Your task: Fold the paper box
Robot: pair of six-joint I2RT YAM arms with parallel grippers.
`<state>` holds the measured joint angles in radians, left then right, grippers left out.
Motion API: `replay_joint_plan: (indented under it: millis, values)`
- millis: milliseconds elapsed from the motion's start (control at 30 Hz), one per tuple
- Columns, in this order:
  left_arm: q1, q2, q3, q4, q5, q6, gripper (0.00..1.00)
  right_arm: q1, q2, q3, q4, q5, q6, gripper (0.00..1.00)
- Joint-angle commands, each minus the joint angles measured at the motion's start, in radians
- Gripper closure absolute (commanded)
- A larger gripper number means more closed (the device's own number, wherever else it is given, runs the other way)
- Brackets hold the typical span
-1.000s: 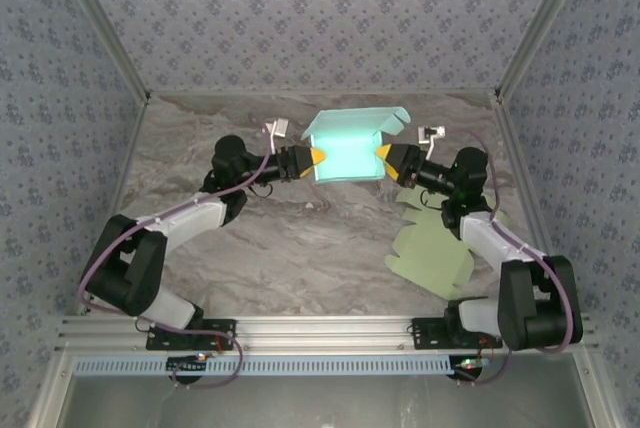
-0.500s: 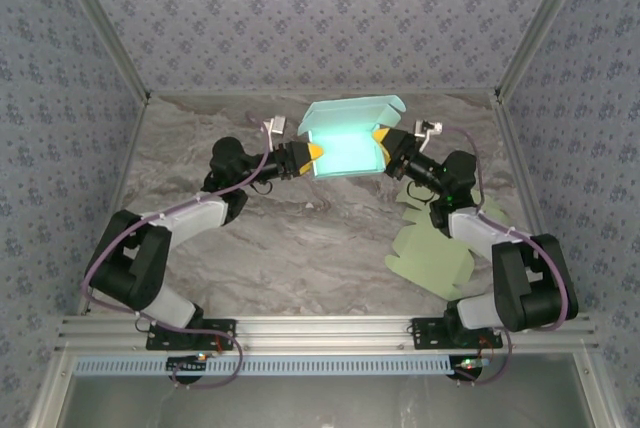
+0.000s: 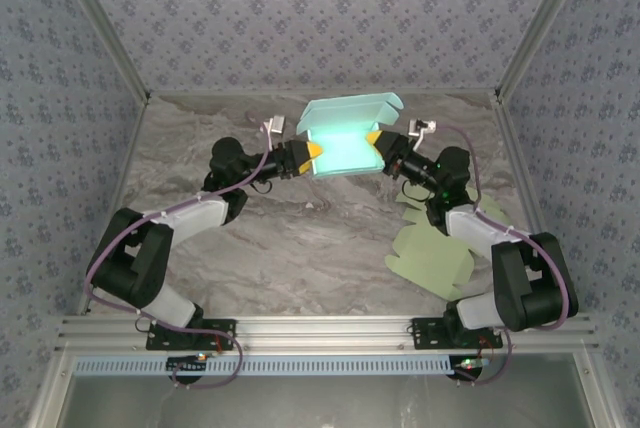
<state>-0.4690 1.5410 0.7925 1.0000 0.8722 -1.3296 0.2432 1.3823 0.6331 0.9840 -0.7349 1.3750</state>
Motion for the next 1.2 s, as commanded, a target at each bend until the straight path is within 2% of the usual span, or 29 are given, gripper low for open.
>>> replay_joint_plan:
  millis: [0, 200, 300, 500, 733, 767, 967, 1033, 1167]
  values:
    - [-0.006, 0.011, -0.004, 0.049, 0.002, 0.008, 0.63, 0.038, -0.029, 0.066, -0.162, -0.008, -0.126, 0.58]
    - [-0.009, -0.007, 0.002, -0.012, 0.002, 0.061, 0.63, 0.072, -0.087, 0.137, -0.525, 0.041, -0.356, 0.59]
    - [-0.014, -0.022, 0.012, -0.081, 0.002, 0.116, 0.63, 0.075, -0.099, 0.158, -0.628, 0.052, -0.412, 0.59]
    - [-0.017, -0.028, 0.023, -0.124, 0.001, 0.151, 0.63, 0.081, -0.095, 0.170, -0.727, 0.076, -0.475, 0.63]
    - [-0.019, -0.018, 0.016, -0.124, -0.006, 0.155, 0.62, 0.083, -0.093, 0.168, -0.717, 0.063, -0.474, 0.66]
    - [-0.017, -0.013, 0.017, -0.125, -0.007, 0.155, 0.62, 0.084, -0.096, 0.169, -0.710, 0.057, -0.474, 0.63]
    - [0.012, 0.006, -0.011, -0.122, -0.048, 0.144, 0.62, 0.064, -0.150, 0.146, -0.647, 0.044, -0.427, 0.30]
    - [0.021, 0.023, -0.019, -0.085, -0.042, 0.117, 0.62, 0.042, -0.165, 0.117, -0.579, 0.030, -0.371, 0.25]
    - [0.037, 0.050, -0.036, 0.005, -0.036, 0.041, 0.62, -0.007, -0.171, 0.038, -0.409, 0.015, -0.231, 0.25]
